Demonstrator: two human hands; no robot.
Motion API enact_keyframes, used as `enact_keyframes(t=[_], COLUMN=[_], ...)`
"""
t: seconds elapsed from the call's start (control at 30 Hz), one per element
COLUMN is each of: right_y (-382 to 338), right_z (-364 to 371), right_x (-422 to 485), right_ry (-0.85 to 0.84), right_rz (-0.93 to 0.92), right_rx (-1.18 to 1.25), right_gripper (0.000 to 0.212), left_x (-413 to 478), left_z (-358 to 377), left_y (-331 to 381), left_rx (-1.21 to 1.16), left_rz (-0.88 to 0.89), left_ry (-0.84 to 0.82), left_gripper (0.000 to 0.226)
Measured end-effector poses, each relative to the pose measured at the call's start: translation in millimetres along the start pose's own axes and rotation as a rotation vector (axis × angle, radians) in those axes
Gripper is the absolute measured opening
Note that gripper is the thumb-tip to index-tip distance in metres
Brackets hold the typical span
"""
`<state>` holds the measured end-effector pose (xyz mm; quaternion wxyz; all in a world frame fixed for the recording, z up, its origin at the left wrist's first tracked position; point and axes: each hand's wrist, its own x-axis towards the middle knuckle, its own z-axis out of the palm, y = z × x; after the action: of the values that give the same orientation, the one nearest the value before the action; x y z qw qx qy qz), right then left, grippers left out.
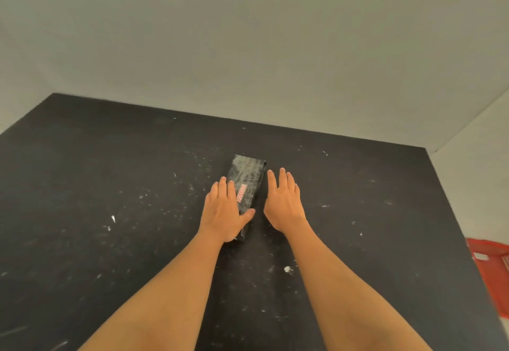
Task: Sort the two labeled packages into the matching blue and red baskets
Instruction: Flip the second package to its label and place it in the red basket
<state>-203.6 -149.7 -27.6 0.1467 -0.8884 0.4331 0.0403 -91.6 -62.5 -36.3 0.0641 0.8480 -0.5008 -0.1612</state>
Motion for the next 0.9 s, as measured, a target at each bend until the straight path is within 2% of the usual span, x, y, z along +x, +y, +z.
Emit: enact_keyframes(t=[0.13,0.27,0.4,0.53,0.63,0.7,0.8,0.9], right_y=[-21,-30,-41,-46,-46,-46,-47,-41], right_z=[0,0,5,14,18,17,9,-4], right_x=[8,13,21,27,24,23,21,20], right_ry=[-0.028,-0.03,-0.037,-0.035,-0.007,-0.006,0.009,0.043], right_rz=[-0.06,-0.065,-0.019,0.006,0.038,0.049,0.053,0.121], right_rx=[-0.086,-0.134,-0.064,0.059,0.114,0.144,0.245,0.477], right_gripper=[0.087,0.094,0.086,0.074,0.072,0.071,0.069,0.058], left_x=[12,30,42,44,40,36,34,37], left_z=[-14,-32,-42,-40,-36,-32,-32,-43], left_y=[-31,-60,-76,-86,-99,-105,-106,-105], left_rx=[-0.007,0.08,0.076,0.058,0.079,0.063,-0.03,-0.376], left_rz=[0.15,0.254,0.313,0.359,0.305,0.275,0.257,0.164], left_ry=[-0.063,-0.079,-0.11,-0.05,0.031,0.022,0.034,0.076], left_gripper=[0.082,0.073,0.07,0.067,0.068,0.071,0.07,0.067])
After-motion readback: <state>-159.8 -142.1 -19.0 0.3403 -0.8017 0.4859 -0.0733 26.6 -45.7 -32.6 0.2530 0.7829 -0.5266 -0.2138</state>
